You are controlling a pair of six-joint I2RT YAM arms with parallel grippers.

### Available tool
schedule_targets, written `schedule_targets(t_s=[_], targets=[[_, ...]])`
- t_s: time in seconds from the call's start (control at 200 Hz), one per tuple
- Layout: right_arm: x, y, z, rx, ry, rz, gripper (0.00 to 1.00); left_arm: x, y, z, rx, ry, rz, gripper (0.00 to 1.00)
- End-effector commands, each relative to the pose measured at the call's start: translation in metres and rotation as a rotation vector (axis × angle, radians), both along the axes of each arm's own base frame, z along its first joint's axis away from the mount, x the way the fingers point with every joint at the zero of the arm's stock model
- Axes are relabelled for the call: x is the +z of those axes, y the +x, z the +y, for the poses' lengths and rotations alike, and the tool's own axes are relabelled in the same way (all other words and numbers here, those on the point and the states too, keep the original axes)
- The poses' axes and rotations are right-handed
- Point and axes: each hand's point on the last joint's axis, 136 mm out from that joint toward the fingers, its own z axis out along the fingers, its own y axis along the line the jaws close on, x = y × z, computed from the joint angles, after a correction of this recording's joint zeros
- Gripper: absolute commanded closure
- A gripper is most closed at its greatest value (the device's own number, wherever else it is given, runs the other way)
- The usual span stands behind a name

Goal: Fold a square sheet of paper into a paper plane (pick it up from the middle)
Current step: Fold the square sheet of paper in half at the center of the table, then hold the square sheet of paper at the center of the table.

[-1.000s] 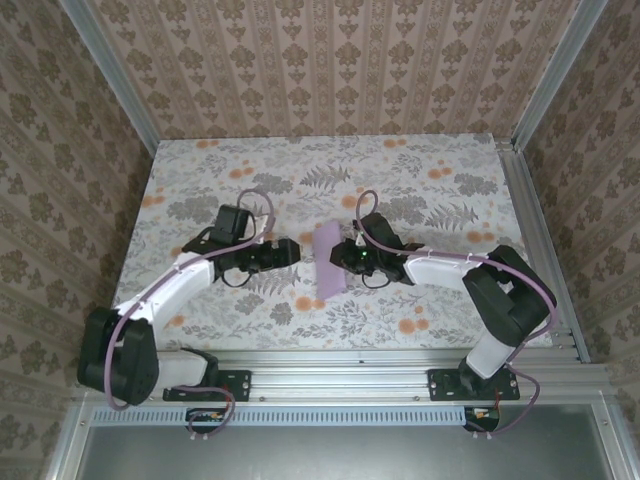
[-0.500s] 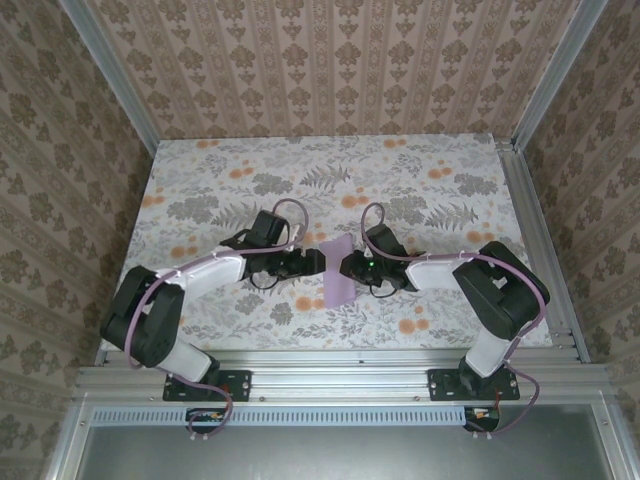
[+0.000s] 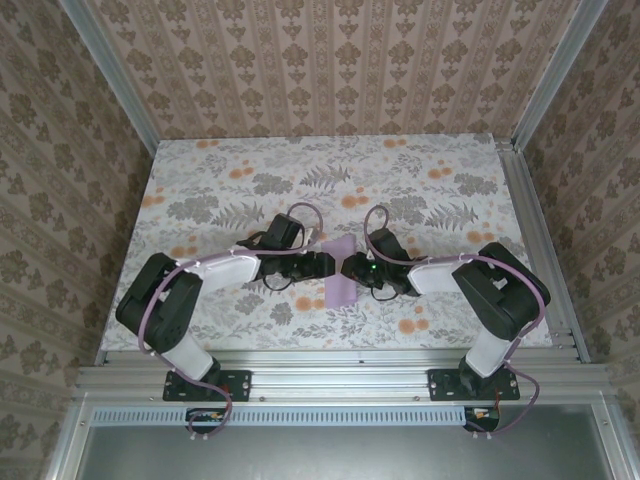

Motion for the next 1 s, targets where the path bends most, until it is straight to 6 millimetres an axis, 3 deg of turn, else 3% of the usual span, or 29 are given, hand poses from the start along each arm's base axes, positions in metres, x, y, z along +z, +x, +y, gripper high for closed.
schedule_targets(t_s=[0.0, 0.445, 0.995], targets=[[-0.01, 0.004, -0.011, -0.081, -0.011, 0.005, 0.7, 0.007, 0.011, -0.008, 0.028, -0.011, -0.03, 0.37], [-0.022, -0.002, -0.02, -0.147, -0.01, 0.045, 0.69, -0.002, 0.013, -0.012, 0.038, 0.0, -0.023, 0.46], [-0.03, -0.009, -0.033, -0.192, -0.065, 0.06, 0.66, -0.006, 0.014, -0.016, 0.045, -0.004, -0.022, 0.5]])
